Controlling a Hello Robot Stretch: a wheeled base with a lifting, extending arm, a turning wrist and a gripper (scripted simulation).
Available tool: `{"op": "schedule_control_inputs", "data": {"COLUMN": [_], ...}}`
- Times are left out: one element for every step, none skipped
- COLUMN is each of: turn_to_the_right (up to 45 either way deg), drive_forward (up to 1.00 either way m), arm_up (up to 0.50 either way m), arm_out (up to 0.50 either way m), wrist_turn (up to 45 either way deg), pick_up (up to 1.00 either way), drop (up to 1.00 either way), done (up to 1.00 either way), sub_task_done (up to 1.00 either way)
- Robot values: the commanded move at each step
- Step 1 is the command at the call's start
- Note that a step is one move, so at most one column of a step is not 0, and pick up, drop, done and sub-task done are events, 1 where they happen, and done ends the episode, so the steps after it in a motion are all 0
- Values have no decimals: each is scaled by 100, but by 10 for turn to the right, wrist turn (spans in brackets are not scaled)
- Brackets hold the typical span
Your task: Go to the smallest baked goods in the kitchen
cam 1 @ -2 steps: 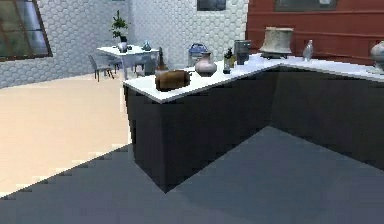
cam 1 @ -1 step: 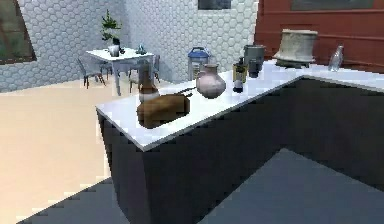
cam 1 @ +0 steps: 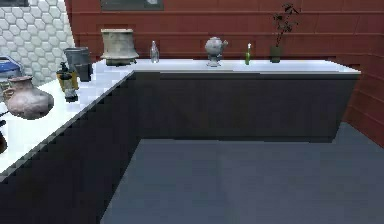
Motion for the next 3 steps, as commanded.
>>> {"op": "schedule_control_inputs", "data": {"turn_to_the_right": [330,0,30], "drive_forward": [0,100,0], "arm_up": [0,0,0], "arm_out": [0,0,0], "wrist_turn": [0,0,0], "pick_up": [0,0,0], "drop": [0,0,0], "done": [0,0,0], "sub_task_done": [0,0,0]}}
